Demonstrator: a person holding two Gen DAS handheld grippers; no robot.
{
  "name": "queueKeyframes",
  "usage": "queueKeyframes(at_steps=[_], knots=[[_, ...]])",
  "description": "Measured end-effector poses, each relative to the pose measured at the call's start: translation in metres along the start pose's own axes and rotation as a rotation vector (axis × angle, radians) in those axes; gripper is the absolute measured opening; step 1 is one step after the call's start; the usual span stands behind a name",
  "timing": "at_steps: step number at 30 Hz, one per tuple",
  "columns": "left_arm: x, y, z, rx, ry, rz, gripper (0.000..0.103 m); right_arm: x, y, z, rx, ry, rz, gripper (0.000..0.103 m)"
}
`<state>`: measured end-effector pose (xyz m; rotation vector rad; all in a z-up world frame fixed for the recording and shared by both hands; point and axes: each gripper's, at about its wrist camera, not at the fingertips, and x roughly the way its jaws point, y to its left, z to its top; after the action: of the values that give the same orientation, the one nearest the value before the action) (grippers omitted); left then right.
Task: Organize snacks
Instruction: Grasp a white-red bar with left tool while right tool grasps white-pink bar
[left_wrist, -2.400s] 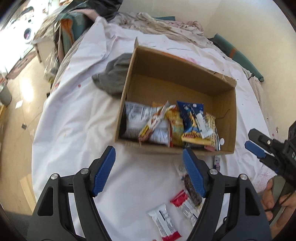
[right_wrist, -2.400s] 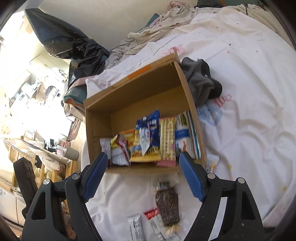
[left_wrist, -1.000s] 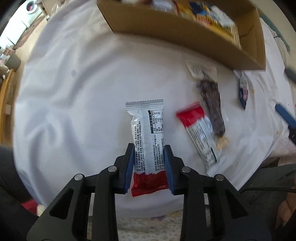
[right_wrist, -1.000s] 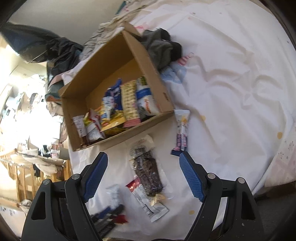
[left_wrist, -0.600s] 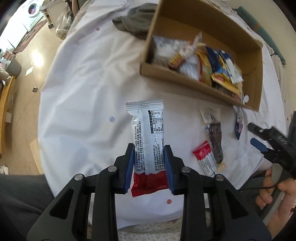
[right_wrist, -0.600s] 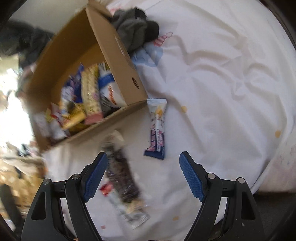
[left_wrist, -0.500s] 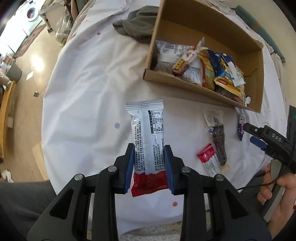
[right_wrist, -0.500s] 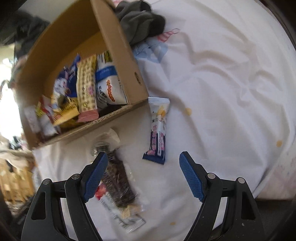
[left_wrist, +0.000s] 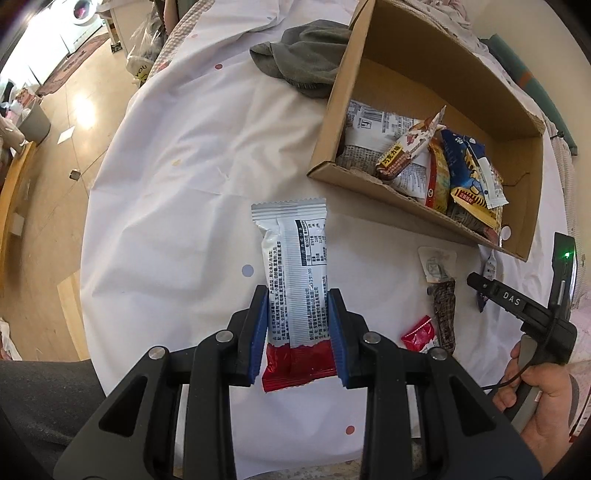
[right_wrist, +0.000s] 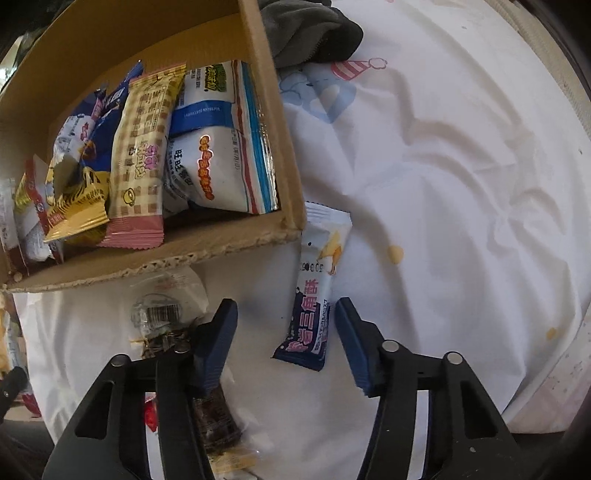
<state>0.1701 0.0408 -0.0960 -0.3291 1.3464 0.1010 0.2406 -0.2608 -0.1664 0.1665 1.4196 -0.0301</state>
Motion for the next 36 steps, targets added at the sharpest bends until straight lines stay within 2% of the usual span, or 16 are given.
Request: queueKeyframes(at_steps=[1,3,7,11,18,25,28,32,36], knots=[[0.000,-0.001,-0.001,0.003,-0.002,0.001,0.027,0.000,0.000,-0.007,-0.004,-0.004,-0.005,0.049],[0.000,-0.003,-0.002,0.014,-0.007,0.006,0.027,-0.002,0.003,-0.010,-0.012,-0.018,-0.020,0.026],[0.000,-0.005,-0.004,0.027,-0.013,0.018,0.027,-0.014,0.004,-0.014,-0.007,-0.034,0.018,0.022],[0.001,-0.005,-0.006,0.031,-0.020,0.040,0.027,-0.030,-0.012,-0.016,0.052,-0.067,0.064,0.019],[0.004,-0.001,-0.005,0.022,-0.029,0.072,0.027,-0.050,-0.038,-0.024,0.122,-0.116,0.094,0.006],[0.006,-0.002,-0.007,0.021,-0.029,0.081,0.027,-0.054,-0.053,-0.026,0.173,-0.125,0.169,0.006],[0.007,-0.003,-0.008,0.022,-0.022,0.082,0.027,-0.052,-0.058,-0.021,0.228,-0.128,0.220,0.017],[0.006,0.001,-0.003,0.002,-0.023,0.068,0.027,-0.047,-0.062,-0.012,0.271,-0.122,0.228,0.050],[0.002,0.002,-0.002,-0.004,-0.029,0.046,0.027,-0.029,-0.049,0.002,0.225,-0.093,0.164,0.050]])
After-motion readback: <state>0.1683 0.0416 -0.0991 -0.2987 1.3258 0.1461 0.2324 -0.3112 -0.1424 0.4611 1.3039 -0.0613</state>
